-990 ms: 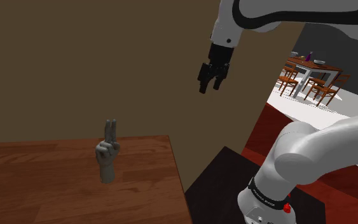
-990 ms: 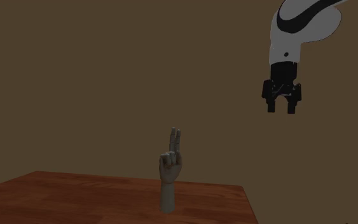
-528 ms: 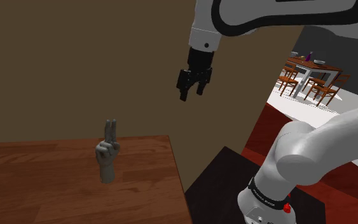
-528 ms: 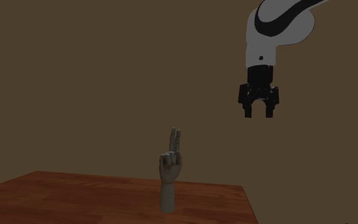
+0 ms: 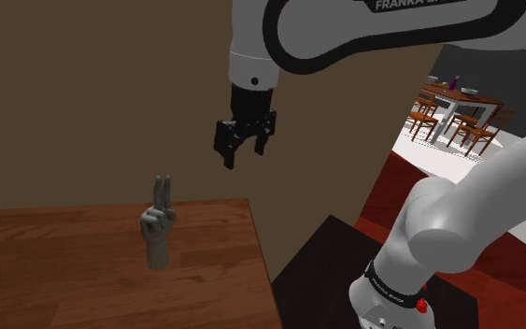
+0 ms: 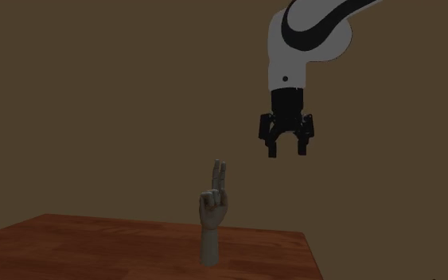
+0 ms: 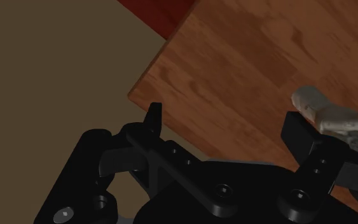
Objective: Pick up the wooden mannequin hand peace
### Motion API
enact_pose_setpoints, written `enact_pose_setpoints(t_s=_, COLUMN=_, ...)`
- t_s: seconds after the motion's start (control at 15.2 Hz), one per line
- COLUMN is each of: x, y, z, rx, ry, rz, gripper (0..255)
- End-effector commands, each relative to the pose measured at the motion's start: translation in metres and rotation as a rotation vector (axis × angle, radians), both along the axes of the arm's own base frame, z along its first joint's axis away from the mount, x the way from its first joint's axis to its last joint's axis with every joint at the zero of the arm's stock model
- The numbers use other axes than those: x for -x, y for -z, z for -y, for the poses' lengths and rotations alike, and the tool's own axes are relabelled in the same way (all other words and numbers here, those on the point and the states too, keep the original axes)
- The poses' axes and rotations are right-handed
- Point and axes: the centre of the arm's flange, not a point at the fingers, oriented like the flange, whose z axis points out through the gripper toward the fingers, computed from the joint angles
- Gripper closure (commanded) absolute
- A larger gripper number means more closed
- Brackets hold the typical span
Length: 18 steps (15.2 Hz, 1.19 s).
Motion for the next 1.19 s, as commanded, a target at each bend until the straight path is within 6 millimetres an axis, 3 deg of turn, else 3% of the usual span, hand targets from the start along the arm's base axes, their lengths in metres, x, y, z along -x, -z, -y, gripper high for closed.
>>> enact_pose_setpoints(t_s=0.0, x=-0.005, y=0.006, z=-0.027, rx=0.012, ry=-0.008, rz=0.0, gripper=0)
enact_pose_setpoints(t_s=0.79, x=-0.034, y=0.05, z=-0.186, rx=0.087, ry=-0.057, rz=0.004, gripper=0)
enact_pose_setpoints(t_s=1.12, x=-0.034, y=0.076, z=-0.186, rx=0.087, ry=-0.057, rz=0.004, gripper=0)
